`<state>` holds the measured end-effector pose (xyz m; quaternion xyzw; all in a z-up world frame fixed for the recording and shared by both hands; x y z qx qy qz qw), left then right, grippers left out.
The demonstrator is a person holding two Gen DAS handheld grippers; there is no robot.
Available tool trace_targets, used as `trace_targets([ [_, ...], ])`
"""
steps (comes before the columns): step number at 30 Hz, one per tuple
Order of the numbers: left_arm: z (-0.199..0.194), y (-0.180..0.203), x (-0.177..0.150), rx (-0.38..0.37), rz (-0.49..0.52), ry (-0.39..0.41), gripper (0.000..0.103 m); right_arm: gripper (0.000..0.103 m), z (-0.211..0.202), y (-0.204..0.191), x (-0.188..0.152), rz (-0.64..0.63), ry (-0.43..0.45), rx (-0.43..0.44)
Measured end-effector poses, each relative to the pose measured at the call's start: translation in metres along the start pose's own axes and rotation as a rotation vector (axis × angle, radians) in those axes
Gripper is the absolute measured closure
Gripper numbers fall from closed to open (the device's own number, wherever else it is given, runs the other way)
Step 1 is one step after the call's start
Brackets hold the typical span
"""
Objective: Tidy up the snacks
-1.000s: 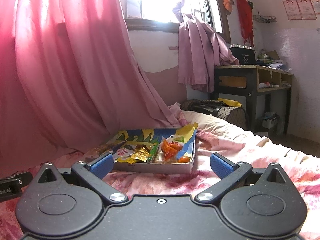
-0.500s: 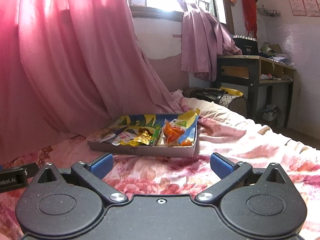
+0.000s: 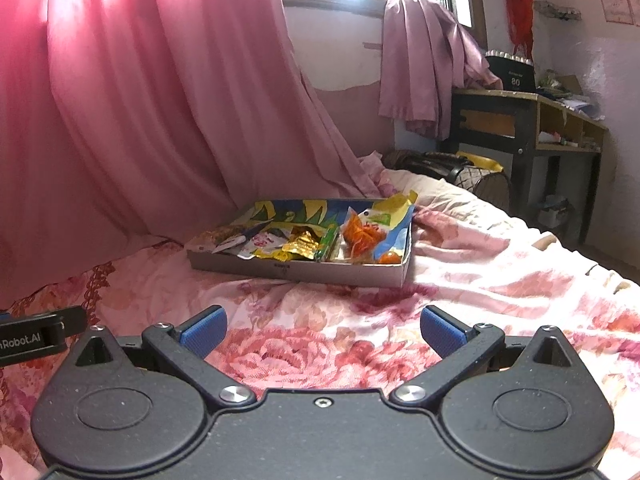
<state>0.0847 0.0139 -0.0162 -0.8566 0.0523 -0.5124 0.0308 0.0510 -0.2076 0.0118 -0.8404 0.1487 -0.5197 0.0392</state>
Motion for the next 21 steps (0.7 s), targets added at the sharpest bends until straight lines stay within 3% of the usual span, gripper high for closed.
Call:
trace_targets([
  [10,0.000,0.005,-0.002,-0.014,0.019,-0.010,0.000,0.001,0.008,0.002,-0.005,0.004,-0.062,-0.010],
  [21,0.009,0.012,-0.007,-0.022,0.053,-0.073,0.000,0.001,0.012,0.001,-0.008,-0.011,-0.094,-0.015],
])
Point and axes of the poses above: each gripper's, at about its wrist camera, not at the fingertips, and z roughly the way its jaws point, y to its right, x to its top, the point moved 2 cm from there along z, roughly the way its jaws point, and after that the axes turned 12 degrees about z, right-handed, at the moved point
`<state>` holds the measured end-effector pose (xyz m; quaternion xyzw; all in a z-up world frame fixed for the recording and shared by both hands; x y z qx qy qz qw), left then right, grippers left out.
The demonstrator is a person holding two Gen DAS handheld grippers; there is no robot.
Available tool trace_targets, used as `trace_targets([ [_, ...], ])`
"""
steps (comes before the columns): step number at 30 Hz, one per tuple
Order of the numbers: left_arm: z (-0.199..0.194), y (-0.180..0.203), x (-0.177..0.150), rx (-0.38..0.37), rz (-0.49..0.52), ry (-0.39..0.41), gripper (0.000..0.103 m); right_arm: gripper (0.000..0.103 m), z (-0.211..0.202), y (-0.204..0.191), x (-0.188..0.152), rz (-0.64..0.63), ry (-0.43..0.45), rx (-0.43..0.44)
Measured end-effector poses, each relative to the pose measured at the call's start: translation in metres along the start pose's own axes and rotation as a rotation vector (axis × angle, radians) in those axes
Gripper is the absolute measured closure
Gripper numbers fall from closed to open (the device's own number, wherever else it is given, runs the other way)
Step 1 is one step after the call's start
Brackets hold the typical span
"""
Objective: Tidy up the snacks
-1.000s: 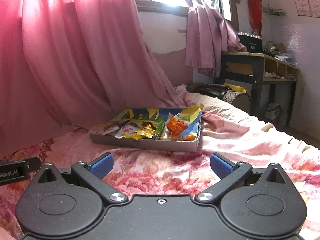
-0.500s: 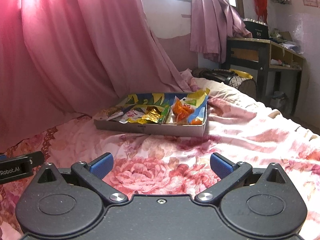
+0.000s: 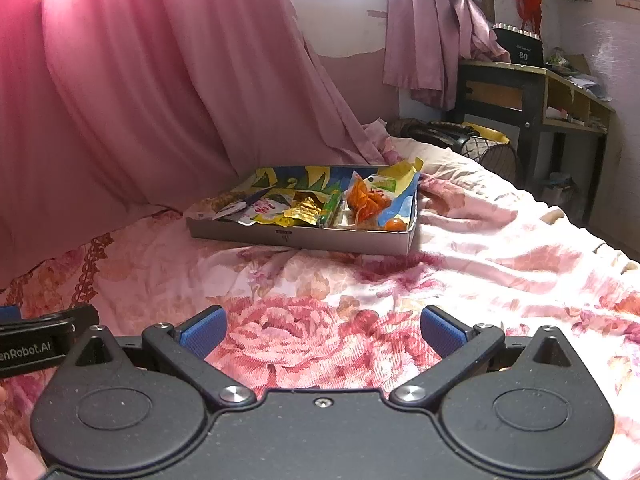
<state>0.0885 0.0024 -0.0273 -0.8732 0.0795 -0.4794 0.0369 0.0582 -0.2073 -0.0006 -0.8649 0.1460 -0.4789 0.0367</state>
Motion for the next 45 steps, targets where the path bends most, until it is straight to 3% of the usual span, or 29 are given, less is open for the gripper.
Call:
trace_targets([
  [45,0.0005,-0.0010,0.0002,0.000,0.005,-0.005,0.000,0.001,0.0041,-0.0007,-0.0034,-0.002,-0.020,0.002],
])
Point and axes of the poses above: each gripper's, at about its wrist camera, not at the fingertips, and z roughly the way its jaws point, y to its right, x to its top, the point moved 2 cm from there along z, roughly the way its jaws point, and after that the axes turned 12 degrees about z, right-handed, at the moved point
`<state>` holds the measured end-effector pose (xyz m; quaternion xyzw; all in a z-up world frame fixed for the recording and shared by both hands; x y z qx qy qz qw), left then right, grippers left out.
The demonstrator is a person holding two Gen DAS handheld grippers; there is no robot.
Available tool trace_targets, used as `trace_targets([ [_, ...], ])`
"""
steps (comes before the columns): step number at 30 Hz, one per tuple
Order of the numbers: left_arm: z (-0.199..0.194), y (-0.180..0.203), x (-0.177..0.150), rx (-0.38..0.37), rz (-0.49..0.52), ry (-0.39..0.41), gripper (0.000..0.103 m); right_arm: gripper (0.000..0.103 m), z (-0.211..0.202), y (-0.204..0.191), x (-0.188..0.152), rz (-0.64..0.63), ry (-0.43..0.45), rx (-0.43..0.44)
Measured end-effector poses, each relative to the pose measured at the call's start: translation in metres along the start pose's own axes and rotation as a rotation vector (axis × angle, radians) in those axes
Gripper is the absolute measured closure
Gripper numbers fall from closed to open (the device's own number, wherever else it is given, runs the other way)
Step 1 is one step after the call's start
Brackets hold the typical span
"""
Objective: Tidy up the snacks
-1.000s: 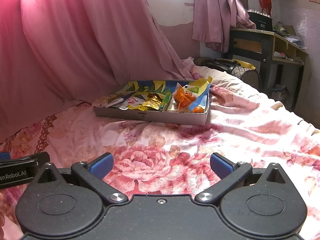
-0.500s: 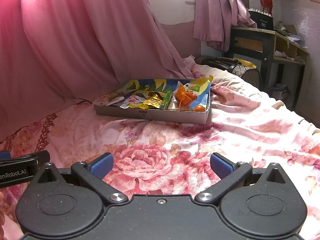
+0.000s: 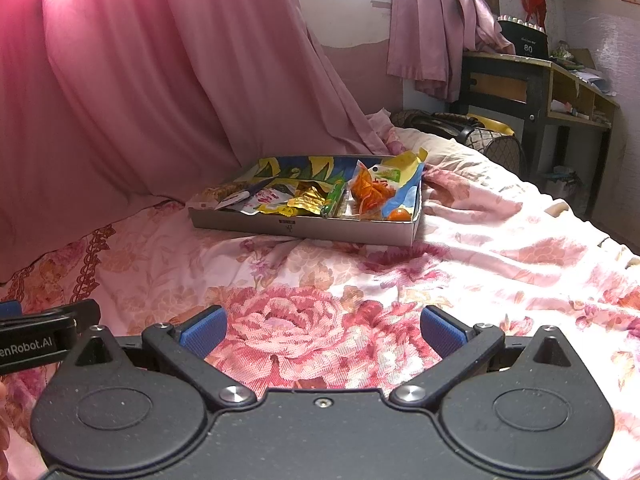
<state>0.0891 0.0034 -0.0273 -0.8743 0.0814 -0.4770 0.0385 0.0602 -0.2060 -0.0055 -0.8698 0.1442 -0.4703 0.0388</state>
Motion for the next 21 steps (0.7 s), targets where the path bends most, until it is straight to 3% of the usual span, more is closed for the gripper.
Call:
trace_targets([
  [21,0.0003,0.0002,0.0001,0.001,0.001,-0.001,0.000,0.001,0.0007,-0.0005,-0.0010,-0.001,-0.003,0.000],
])
Point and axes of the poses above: each gripper's, at about its wrist camera, not at the fingertips, and z roughly the way its jaws point, y to its right, x to its top, the point moved 2 cm from there along z, roughly the way its jaws point, and after that the axes turned 12 degrees about z, right-handed, at the moved point
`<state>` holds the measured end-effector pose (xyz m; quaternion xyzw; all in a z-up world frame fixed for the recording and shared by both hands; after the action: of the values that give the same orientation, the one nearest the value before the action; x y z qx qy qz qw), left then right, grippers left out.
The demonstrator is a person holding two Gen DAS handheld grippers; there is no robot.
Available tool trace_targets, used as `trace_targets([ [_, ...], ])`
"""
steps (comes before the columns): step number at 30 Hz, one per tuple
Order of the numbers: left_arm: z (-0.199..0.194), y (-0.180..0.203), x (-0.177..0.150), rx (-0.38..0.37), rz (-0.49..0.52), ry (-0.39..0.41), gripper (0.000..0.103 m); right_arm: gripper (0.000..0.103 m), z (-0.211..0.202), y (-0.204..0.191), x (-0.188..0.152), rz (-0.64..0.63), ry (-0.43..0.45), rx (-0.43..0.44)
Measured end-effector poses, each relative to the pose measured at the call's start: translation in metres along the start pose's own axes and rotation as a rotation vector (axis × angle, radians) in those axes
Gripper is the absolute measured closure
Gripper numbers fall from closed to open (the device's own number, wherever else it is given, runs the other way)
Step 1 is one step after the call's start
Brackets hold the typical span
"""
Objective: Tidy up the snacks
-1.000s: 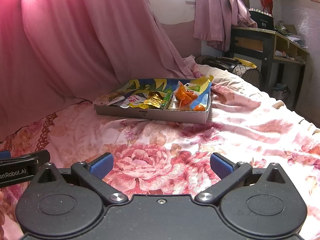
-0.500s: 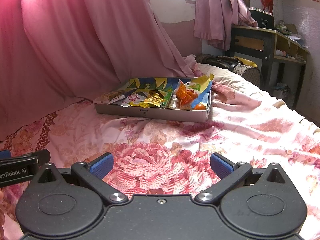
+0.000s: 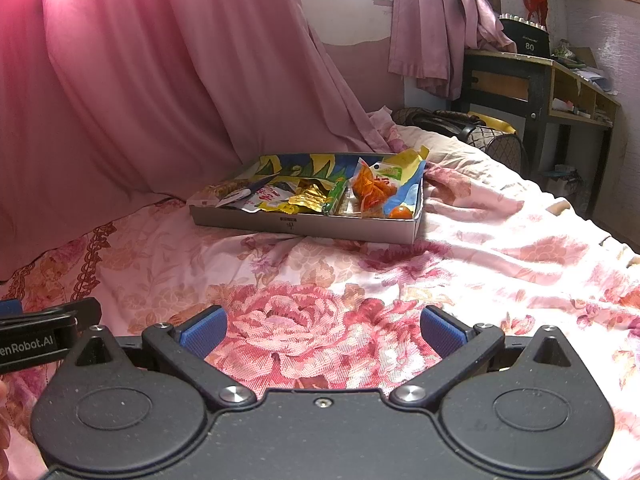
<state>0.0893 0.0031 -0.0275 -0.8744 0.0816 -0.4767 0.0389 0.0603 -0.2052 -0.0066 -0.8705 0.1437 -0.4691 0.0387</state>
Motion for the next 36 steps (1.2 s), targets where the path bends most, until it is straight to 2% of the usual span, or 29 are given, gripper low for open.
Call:
trace_targets([
  [24,-0.0043,-0.0035,-0.0018,-0.007,-0.006,0.015,0.000,0.001,0.0006,-0.0009,-0.0032,0.000,-0.004,0.000],
  [36,-0.0026,-0.0007,0.0007,-0.008,0.012,-0.006,0.000,0.001,0.0005,-0.0010,-0.0030,0.000,-0.006,0.000],
])
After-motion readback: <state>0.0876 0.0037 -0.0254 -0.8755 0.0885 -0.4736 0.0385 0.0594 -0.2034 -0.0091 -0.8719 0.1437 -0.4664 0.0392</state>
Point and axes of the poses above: each gripper's, at about its wrist camera, not at the fingertips, and z roughly the way its jaws point, y to its right, x to its top, the point moved 2 cm from there along z, roughly the way its jaws point, and after that the axes turned 12 degrees about z, right-handed, at the moved point
